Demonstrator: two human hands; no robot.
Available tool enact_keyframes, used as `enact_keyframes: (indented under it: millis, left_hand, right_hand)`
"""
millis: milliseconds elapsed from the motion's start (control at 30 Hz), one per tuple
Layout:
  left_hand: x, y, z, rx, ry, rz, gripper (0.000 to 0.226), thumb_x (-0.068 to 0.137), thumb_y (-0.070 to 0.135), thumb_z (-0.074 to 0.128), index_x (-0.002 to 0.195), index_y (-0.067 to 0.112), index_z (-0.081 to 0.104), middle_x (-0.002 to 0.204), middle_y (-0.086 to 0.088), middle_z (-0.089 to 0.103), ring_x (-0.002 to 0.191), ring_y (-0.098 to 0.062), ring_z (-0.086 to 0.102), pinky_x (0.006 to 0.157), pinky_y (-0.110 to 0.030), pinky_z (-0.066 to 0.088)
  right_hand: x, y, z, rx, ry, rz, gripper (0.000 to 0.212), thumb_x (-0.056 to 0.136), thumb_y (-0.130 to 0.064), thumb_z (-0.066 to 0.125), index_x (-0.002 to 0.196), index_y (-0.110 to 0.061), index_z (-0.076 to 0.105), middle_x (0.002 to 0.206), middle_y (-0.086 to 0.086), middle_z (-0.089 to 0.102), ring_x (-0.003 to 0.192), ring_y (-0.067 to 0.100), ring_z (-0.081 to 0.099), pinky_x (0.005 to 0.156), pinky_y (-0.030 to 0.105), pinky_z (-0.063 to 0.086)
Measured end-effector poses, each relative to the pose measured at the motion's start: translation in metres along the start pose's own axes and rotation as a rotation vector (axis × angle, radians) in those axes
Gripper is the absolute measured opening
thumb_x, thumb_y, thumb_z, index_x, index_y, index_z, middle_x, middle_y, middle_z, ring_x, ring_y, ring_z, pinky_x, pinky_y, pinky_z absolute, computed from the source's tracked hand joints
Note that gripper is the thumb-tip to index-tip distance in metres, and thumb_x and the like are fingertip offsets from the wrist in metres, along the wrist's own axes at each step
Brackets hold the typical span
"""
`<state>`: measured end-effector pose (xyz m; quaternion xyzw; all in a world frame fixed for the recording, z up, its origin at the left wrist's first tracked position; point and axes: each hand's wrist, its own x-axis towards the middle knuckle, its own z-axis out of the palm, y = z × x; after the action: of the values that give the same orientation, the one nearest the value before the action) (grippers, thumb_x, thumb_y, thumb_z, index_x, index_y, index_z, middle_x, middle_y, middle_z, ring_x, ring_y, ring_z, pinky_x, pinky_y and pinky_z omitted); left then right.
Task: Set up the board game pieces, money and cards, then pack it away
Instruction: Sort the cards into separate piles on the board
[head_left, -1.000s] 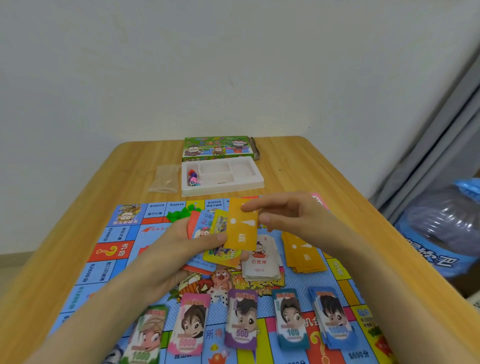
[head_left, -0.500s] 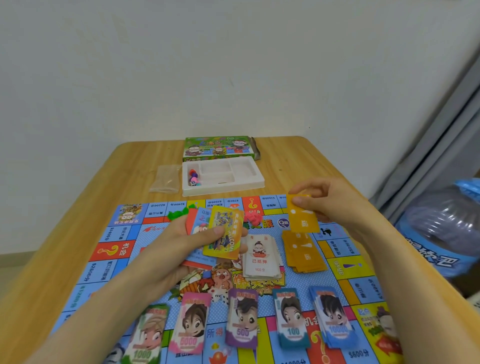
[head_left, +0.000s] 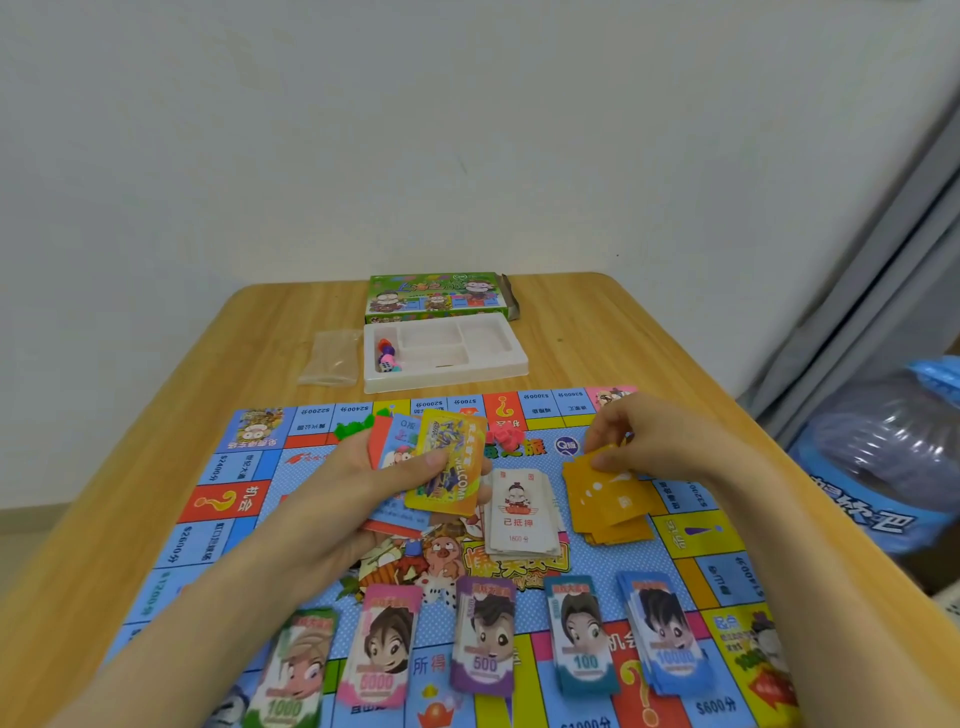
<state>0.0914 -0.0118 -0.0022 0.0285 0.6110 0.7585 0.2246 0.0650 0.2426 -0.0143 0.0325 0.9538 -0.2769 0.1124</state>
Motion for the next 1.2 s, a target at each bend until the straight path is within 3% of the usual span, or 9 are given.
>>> enact_keyframes:
  millis: [167,300,533,667,767,900,1000,1100,1200]
  left_hand:
    - [0.003,-0.003,-0.004,0.058,0.042,-0.015,0.023,0.08,0.009,0.063,0.103,0.011,0.063,0.091,-0.006,0.075,0.076,-0.017,0.072,0.064,-0.025,0.059]
    - [0.004,-0.004,-0.005,0.059,0.036,-0.025,0.022,0.081,0.009,0.063,0.103,0.011,0.063,0.092,-0.007,0.075,0.076,-0.018,0.073,0.062,-0.025,0.059]
    - [0.007,-0.006,-0.008,0.072,0.042,-0.023,0.034,0.07,0.014,0.066,0.104,0.01,0.063,0.092,-0.007,0.075,0.077,-0.019,0.072,0.071,-0.028,0.058]
    - [0.006,-0.006,-0.007,0.059,0.044,-0.025,0.022,0.072,0.013,0.066,0.095,0.013,0.065,0.085,-0.004,0.075,0.07,-0.015,0.072,0.06,-0.023,0.058]
    - [0.005,-0.006,-0.007,0.054,0.035,-0.028,0.018,0.077,0.011,0.064,0.096,0.013,0.066,0.088,-0.006,0.075,0.071,-0.017,0.072,0.058,-0.022,0.057]
    - [0.005,-0.006,-0.006,0.042,0.022,-0.025,0.021,0.077,0.011,0.063,0.098,0.012,0.066,0.089,-0.007,0.075,0.072,-0.018,0.073,0.056,-0.022,0.056]
    - [0.005,-0.006,-0.007,0.061,-0.009,-0.021,0.033,0.074,0.014,0.064,0.107,0.01,0.065,0.095,-0.009,0.075,0.079,-0.022,0.073,0.059,-0.024,0.057]
    - [0.006,-0.007,-0.007,0.059,-0.044,-0.021,0.039,0.074,0.015,0.063,0.112,0.009,0.062,0.098,-0.012,0.074,0.084,-0.026,0.072,0.062,-0.028,0.059]
    - [0.006,-0.008,-0.007,0.049,-0.067,-0.016,0.039,0.077,0.02,0.06,0.114,0.009,0.061,0.099,-0.014,0.073,0.083,-0.027,0.072,0.064,-0.03,0.06]
  right_hand:
    - [0.0,0.001,0.001,-0.017,-0.021,0.031,0.013,0.086,-0.019,0.068,0.097,-0.017,0.062,0.09,-0.003,0.056,0.066,0.004,0.054,0.053,0.014,0.041]
    - [0.001,0.003,0.002,-0.027,-0.028,0.041,0.013,0.086,-0.024,0.068,0.093,-0.017,0.06,0.085,-0.005,0.057,0.064,0.003,0.053,0.051,0.014,0.039]
    - [0.004,0.004,0.004,-0.123,0.077,0.017,0.02,0.081,-0.037,0.069,0.085,-0.022,0.057,0.084,-0.007,0.053,0.072,0.004,0.047,0.06,0.019,0.038]
    - [-0.004,-0.013,0.001,0.222,0.24,-0.17,0.009,0.085,-0.03,0.067,0.085,-0.023,0.06,0.079,-0.005,0.054,0.073,0.009,0.054,0.071,0.028,0.049]
    - [-0.021,-0.03,0.0,0.495,0.049,-0.369,0.016,0.089,-0.02,0.06,0.103,-0.028,0.061,0.09,-0.006,0.062,0.066,0.001,0.059,0.064,0.02,0.05]
    - [-0.025,-0.034,0.009,0.505,-0.181,-0.58,0.037,0.091,-0.012,0.058,0.123,-0.031,0.054,0.117,-0.006,0.062,0.095,0.013,0.064,0.077,0.022,0.051]
    - [-0.024,-0.035,0.016,0.52,-0.272,-0.594,0.043,0.09,-0.011,0.056,0.126,-0.033,0.051,0.12,-0.018,0.06,0.106,0.01,0.061,0.081,0.019,0.049]
    - [-0.025,-0.037,0.018,0.507,-0.304,-0.601,0.043,0.09,-0.017,0.057,0.128,-0.036,0.049,0.128,-0.006,0.058,0.114,0.009,0.057,0.086,0.026,0.051]
    - [-0.025,-0.038,0.019,0.506,-0.309,-0.596,0.043,0.091,-0.013,0.055,0.13,-0.028,0.049,0.13,-0.008,0.055,0.113,0.006,0.057,0.087,0.027,0.052]
